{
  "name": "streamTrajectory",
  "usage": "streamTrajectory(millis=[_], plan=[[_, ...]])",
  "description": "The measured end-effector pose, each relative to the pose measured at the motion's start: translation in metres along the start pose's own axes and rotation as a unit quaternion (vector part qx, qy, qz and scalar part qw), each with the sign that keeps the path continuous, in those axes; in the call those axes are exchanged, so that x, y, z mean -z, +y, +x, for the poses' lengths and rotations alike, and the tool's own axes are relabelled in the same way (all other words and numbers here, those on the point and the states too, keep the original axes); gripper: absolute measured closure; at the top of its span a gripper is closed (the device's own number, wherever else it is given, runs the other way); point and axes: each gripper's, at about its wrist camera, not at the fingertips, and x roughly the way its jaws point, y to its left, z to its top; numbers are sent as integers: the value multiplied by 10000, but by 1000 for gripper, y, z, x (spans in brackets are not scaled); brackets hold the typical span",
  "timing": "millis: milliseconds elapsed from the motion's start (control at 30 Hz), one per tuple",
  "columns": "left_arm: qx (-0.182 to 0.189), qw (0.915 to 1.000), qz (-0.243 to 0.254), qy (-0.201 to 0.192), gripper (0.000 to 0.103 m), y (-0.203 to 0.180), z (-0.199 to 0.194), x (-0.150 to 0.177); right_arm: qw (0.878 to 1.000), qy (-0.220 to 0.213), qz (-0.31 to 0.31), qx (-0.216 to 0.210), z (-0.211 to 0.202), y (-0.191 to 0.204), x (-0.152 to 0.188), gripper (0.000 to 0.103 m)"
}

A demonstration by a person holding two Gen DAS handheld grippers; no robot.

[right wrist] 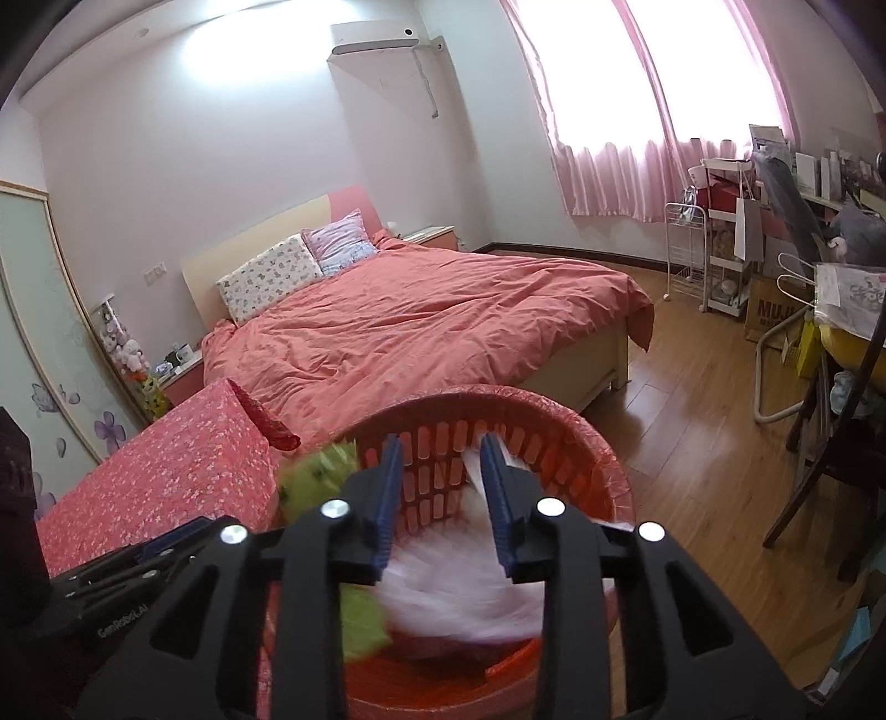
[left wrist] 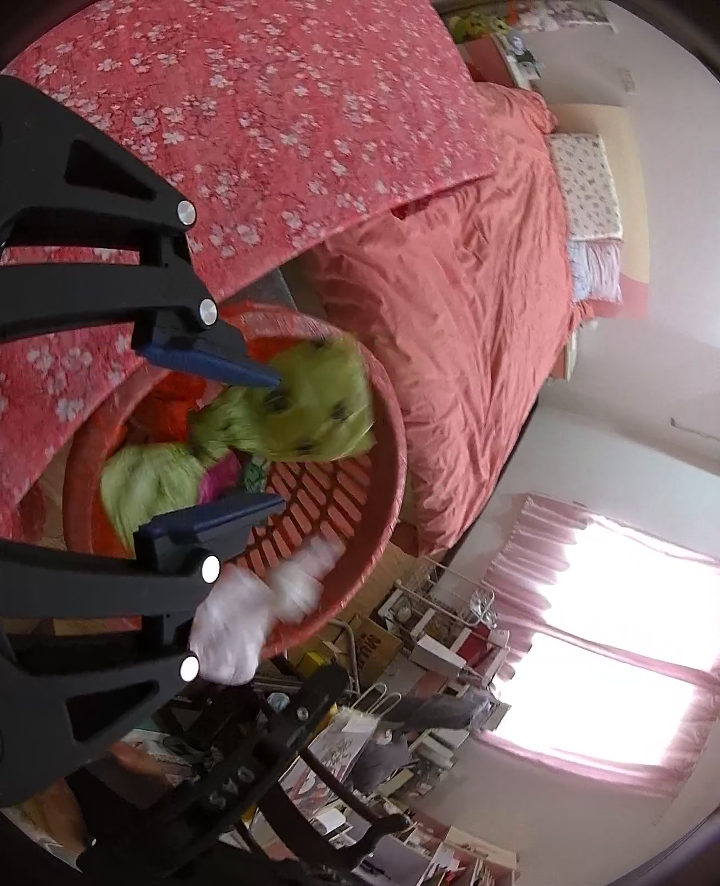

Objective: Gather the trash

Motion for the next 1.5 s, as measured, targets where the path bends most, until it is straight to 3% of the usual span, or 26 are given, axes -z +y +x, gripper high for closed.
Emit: streamTrajectory(millis=[67, 167, 200, 333, 400, 600, 967, 1167, 1500], plan=[[-82, 9999, -67, 33, 62, 6, -2, 1, 10000, 12, -10, 15, -3, 1, 2, 64], [-225, 9996, -140, -32, 60, 16, -17, 5, 9998, -101, -160, 77, -14, 6, 6, 39], [-328, 9993, -139, -112, 55, 19, -27, 8, 9994, -161, -274, 114, -21, 10, 7, 30], [-647, 9969, -185, -404, 43, 32, -64, 18, 9974, -336, -605, 182, -47, 26, 15, 9], [-840, 9946, -234, -559, 33, 38, -85, 24, 9960, -451, -744, 204, -66, 38, 23, 5], [-1641, 9800, -320, -1083, 10, 47, -154, 61, 9897, -703, -1186, 381, -120, 66, 51, 4], [-2895, 9454, -575, -1381, 2, 42, -225, 132, 9882, -787, -1277, 301, -196, 95, 103, 4], [-3180, 9344, -653, -1464, 2, 35, -248, 155, 9850, -722, -1543, 279, -221, 112, 129, 4], [-3227, 9307, -919, -1454, 2, 35, -263, 182, 9862, -542, -1511, 396, -238, 114, 149, 4]])
